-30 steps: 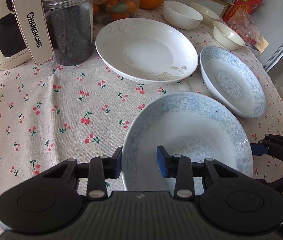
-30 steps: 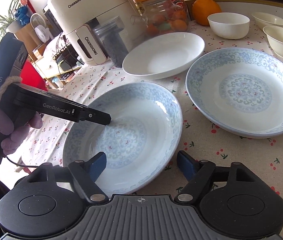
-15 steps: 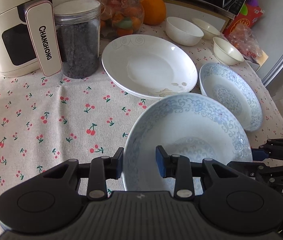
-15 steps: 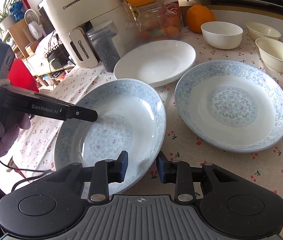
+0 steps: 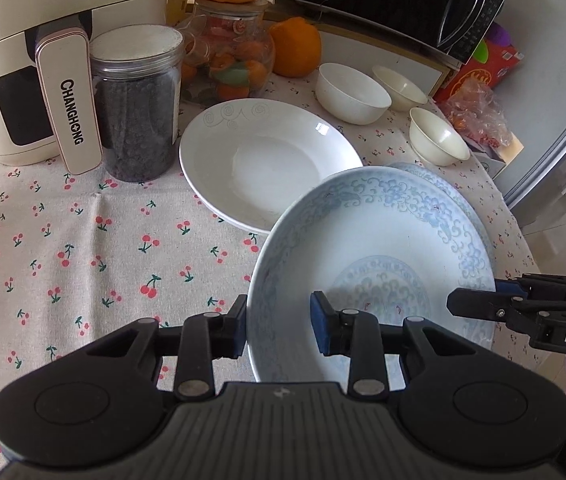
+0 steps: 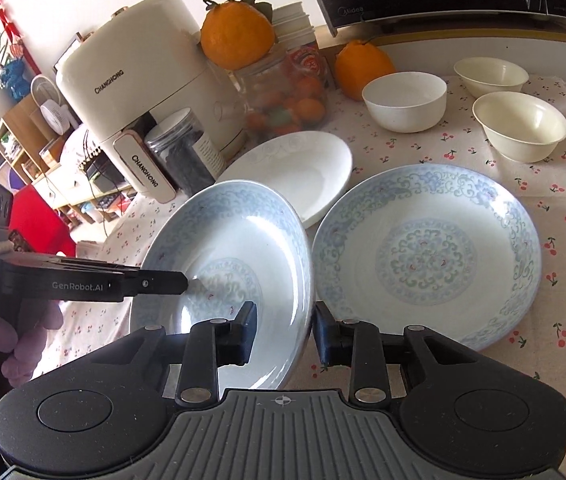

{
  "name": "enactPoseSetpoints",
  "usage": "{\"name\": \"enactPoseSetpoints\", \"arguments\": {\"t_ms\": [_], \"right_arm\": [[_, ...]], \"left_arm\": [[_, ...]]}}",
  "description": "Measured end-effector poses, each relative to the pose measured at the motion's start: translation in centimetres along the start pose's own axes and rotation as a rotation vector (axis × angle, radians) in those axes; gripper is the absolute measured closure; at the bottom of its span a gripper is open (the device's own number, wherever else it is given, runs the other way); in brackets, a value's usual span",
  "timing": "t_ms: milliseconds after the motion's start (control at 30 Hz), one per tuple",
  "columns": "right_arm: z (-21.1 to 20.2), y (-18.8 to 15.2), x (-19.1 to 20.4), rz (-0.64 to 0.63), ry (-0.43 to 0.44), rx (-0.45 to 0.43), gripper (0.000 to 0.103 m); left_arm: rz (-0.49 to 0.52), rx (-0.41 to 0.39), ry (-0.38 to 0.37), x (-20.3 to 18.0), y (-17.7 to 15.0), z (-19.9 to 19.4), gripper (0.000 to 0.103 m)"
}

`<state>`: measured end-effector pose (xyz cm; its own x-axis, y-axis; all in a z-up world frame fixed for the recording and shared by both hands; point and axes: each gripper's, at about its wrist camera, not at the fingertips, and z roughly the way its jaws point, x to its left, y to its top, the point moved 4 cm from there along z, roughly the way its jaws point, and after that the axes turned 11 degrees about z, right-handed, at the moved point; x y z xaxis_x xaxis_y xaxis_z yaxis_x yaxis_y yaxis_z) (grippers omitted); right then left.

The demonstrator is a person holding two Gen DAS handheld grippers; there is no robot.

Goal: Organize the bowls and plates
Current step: 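Close both tools on the second blue-patterned plate rim and lift it, then lower the held blue-patterned plate onto the other blue-patterned plate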

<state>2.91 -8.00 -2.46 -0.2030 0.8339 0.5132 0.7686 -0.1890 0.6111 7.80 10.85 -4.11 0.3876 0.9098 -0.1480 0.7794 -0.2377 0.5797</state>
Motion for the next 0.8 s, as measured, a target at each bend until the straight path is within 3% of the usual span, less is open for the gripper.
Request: {"name": "enactPoseSetpoints", "arguments": {"t_ms": [800], "right_arm": [[-0.6, 6.0, -7.6, 0.215, -0.069, 0.008, 0.074]], "left_arm": [[-0.033, 0.020, 0.000, -5.2, 4.4, 3.9, 0.078]]}}
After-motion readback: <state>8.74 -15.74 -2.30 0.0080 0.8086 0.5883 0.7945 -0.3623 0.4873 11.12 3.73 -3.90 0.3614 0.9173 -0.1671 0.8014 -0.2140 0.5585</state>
